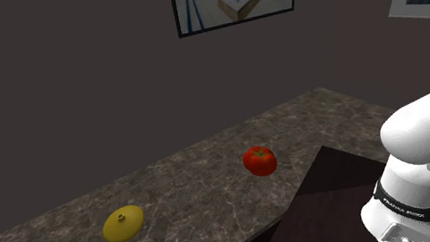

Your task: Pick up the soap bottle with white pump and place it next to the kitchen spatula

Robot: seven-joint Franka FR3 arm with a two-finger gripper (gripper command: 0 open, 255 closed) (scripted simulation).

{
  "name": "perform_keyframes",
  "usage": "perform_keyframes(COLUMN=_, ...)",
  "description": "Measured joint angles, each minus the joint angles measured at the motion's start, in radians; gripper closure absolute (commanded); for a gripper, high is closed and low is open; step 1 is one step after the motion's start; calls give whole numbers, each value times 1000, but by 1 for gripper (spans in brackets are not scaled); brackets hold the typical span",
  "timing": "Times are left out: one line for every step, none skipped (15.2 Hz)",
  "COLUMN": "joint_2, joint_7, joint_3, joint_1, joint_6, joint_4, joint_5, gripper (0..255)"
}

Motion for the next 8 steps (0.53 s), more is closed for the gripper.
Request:
perform_keyframes(joint_2=-5, joint_7=6, joint_3=-10, joint_1=5, joint_6=10, joint_4=-6, joint_5=-8, gripper=255)
perform_keyframes(joint_2=-7, joint_7=7, joint_3=-16, joint_1=8, joint_6=14, joint_4=-6, joint_5=-13, gripper=255)
perform_keyframes(joint_2=-8, joint_7=7, joint_3=-18, joint_1=9, joint_6=16, joint_4=-7, joint_5=-14, gripper=255)
perform_keyframes(joint_2=-9, joint_7=8, joint_3=-20, joint_1=10, joint_6=17, joint_4=-7, joint_5=-15, gripper=255)
perform_keyframes(joint_2=-9, joint_7=8, joint_3=-20, joint_1=10, joint_6=18, joint_4=-7, joint_5=-16, gripper=255)
perform_keyframes(joint_2=-10, joint_7=8, joint_3=-21, joint_1=10, joint_6=18, joint_4=-7, joint_5=-16, gripper=255)
perform_keyframes(joint_2=-10, joint_7=8, joint_3=-21, joint_1=10, joint_6=18, joint_4=-7, joint_5=-16, gripper=255)
perform_keyframes(joint_2=-10, joint_7=8, joint_3=-21, joint_1=10, joint_6=18, joint_4=-7, joint_5=-16, gripper=0)
